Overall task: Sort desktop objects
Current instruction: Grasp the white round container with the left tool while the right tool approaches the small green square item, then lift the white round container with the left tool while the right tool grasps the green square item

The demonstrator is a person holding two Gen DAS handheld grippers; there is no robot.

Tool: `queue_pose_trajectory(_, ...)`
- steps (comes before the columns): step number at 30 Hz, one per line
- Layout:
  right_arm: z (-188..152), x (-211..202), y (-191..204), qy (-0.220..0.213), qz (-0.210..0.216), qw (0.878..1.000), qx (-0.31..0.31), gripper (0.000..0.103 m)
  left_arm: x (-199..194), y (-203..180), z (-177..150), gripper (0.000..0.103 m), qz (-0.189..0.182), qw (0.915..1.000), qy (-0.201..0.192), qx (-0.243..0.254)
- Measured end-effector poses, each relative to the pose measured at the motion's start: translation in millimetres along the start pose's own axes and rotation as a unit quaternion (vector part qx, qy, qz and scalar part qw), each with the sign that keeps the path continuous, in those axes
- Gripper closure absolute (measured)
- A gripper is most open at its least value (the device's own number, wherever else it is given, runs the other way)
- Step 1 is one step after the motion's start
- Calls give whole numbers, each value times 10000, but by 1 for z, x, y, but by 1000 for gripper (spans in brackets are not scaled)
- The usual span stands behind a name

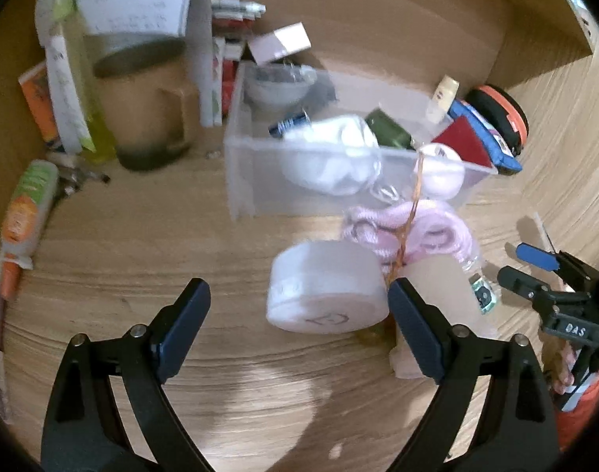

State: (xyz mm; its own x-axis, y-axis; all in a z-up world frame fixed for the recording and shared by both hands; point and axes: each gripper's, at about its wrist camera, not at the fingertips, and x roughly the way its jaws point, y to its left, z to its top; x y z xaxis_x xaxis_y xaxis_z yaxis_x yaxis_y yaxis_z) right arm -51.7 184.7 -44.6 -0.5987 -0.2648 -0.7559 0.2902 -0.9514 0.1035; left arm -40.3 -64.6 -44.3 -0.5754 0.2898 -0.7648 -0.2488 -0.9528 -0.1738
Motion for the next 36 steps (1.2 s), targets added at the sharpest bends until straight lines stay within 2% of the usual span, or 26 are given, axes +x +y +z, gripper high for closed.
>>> queue_pose_trajectory(3, -5, 1, 4, 42, 65, 10000, -57, 28, 10, -2, -3, 10, -61, 9999, 120, -39)
queue_pose_trajectory(6, -11, 5, 9, 87, 47, 9998, -192, 28, 17, -3, -4, 10, 37, 9999, 160, -26)
queue_pose_trajectory(9, -13, 7, 10, 78, 106, 9997, -189, 28, 20, 0, -4, 10, -67, 9998, 183, -99)
queue_pose_trajectory(14, -12, 9, 13, 125, 205, 9995, -218, 28, 20, 4, -8, 10, -62, 9997, 127, -187)
queue_pose_trajectory(18, -13, 10, 24, 149, 255, 9988, -400, 28, 20, 4, -7, 11, 84, 9997, -4, -221)
queue_pose_trajectory(20, -13, 12, 29, 163, 242, 9984, -479, 29, 21, 5, -8, 20, 45, 9997, -4, -239)
queue_pose_trajectory(21, -14, 13, 32, 152, 208, 9982, -539, 35, 20, 5, -8, 23, 37, 9997, -22, -239)
queue_pose_trajectory(23, -14, 16, 34, 155, 118, 9981, -592, 46, 20, 4, -9, 38, 119, 9997, -59, -185)
queue_pose_trajectory(25, -14, 17, 34, 134, 84, 9982, -584, 56, 20, 4, -9, 38, 239, 9995, -92, -174)
queue_pose_trajectory(27, -13, 17, 32, 145, 114, 9983, -550, 76, 19, 5, -9, 38, 217, 9995, -139, -182)
queue_pose_trajectory(28, -12, 17, 31, 159, 168, 9984, -519, 80, 17, 6, -10, 38, 204, 9995, -171, -186)
queue_pose_trajectory(36, -8, 12, 23, 55, 295, 9991, -287, 80, 7, 6, -5, 38, 202, 9990, -350, -214)
